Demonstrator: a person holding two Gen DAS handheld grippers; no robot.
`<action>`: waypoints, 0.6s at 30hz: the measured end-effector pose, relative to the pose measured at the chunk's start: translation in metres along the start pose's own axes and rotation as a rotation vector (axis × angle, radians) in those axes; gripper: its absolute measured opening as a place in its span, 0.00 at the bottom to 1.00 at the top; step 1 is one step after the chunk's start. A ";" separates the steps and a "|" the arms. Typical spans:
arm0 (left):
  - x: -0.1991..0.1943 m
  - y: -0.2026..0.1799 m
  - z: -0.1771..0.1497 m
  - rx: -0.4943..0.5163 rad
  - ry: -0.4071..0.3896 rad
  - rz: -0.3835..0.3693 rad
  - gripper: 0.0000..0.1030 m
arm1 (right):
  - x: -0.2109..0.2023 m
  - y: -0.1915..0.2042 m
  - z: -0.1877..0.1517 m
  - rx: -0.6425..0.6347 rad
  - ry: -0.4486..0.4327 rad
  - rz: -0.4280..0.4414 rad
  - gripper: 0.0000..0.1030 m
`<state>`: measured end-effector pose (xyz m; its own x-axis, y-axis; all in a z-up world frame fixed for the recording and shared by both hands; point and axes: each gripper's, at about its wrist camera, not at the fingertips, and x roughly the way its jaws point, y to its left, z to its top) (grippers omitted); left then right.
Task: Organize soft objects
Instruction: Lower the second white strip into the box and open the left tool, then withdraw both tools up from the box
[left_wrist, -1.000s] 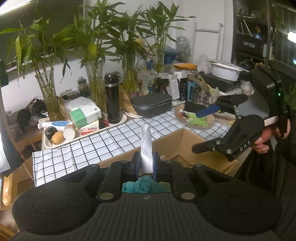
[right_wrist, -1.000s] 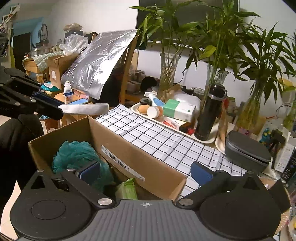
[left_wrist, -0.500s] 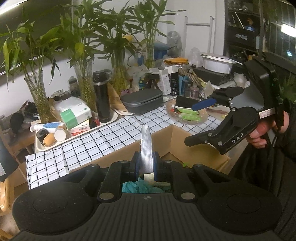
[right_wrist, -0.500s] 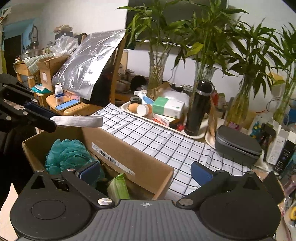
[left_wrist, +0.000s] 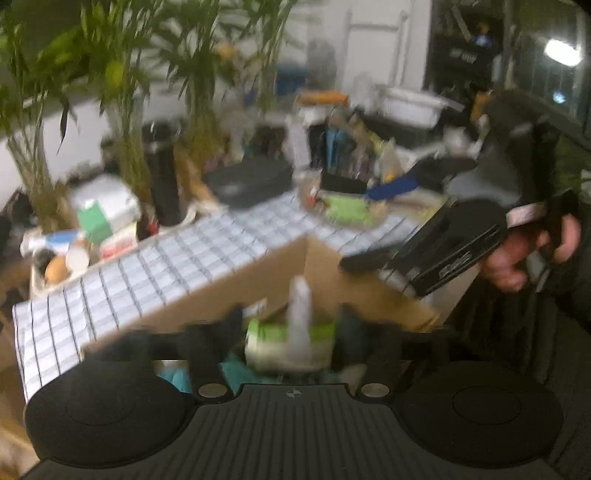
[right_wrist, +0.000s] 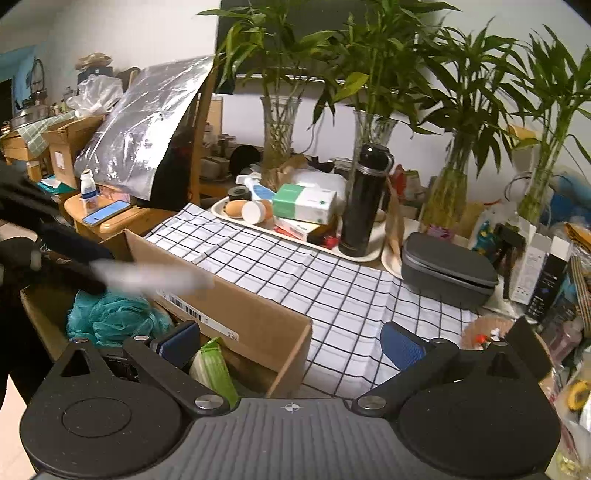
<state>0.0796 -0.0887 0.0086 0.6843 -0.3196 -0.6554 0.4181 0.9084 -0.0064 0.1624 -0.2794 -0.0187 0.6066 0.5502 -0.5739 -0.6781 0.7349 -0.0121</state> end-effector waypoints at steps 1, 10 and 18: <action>0.000 0.001 -0.005 -0.006 0.000 0.018 0.64 | 0.000 0.000 -0.001 0.003 0.007 -0.005 1.00; -0.037 0.022 -0.034 -0.138 -0.004 0.171 0.76 | -0.015 0.012 -0.016 0.038 0.037 0.001 1.00; -0.060 0.033 -0.051 -0.264 0.007 0.227 0.93 | -0.030 0.038 -0.026 0.061 0.063 0.015 1.00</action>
<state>0.0220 -0.0255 0.0090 0.7378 -0.1000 -0.6676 0.0861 0.9948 -0.0538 0.1073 -0.2783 -0.0228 0.5677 0.5371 -0.6239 -0.6594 0.7503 0.0459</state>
